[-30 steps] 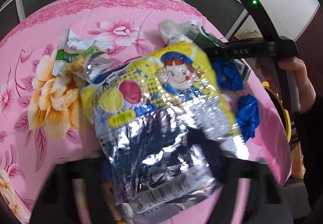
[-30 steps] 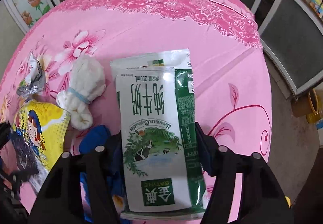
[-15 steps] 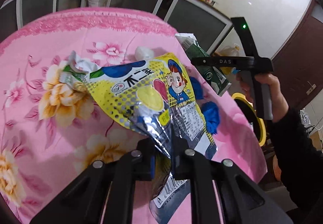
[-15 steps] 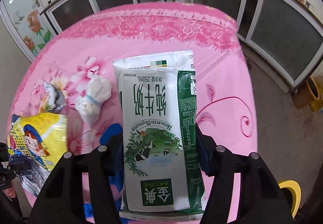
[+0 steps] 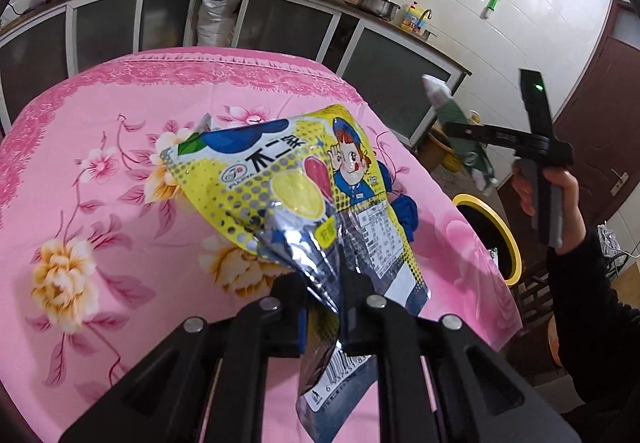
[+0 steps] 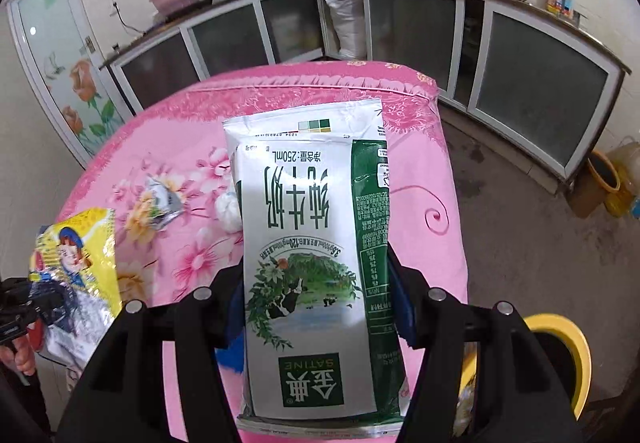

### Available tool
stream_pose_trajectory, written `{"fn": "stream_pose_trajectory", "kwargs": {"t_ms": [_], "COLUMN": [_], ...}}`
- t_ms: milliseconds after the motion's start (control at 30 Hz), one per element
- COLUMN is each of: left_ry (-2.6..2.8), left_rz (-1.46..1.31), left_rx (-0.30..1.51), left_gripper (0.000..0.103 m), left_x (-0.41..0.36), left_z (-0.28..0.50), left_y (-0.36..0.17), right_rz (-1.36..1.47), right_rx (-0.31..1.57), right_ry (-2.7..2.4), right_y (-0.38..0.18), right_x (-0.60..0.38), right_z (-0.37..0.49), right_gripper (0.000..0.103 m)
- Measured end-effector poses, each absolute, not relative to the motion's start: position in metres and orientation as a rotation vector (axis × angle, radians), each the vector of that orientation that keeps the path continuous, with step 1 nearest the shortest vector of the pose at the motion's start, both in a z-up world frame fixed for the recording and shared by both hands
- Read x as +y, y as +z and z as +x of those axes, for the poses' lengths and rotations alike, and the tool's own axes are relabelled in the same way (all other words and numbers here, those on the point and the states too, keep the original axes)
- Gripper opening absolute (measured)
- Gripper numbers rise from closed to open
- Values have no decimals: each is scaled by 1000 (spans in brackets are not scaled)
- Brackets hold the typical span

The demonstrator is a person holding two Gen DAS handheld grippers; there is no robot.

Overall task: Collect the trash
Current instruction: 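Carry the snack bag and milk carton over the yellow bin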

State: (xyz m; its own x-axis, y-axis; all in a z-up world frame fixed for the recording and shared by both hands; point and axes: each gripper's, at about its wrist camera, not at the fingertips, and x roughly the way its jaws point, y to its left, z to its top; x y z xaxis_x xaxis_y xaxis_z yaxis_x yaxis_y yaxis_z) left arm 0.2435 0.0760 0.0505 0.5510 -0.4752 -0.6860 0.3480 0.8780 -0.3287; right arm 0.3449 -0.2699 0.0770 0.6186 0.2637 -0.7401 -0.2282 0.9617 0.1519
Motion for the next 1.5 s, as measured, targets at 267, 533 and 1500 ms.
{"fn": "stream_pose_trajectory", "kwargs": {"t_ms": [267, 533, 1500], "left_ry": [-496, -561, -920], "left_rz": [-157, -123, 68], "left_rx": [848, 865, 860], "left_gripper": [10, 10, 10], "left_x": [79, 48, -169], "left_z": [212, 196, 216], "left_y": [52, 48, 64], "right_rz": [95, 121, 297], "right_rx": [858, 865, 781], "right_ry": [271, 232, -77], "right_y": [80, 56, 37], "right_x": [-301, -333, -483], "right_z": [282, 222, 118], "right_gripper": [56, 56, 56]}}
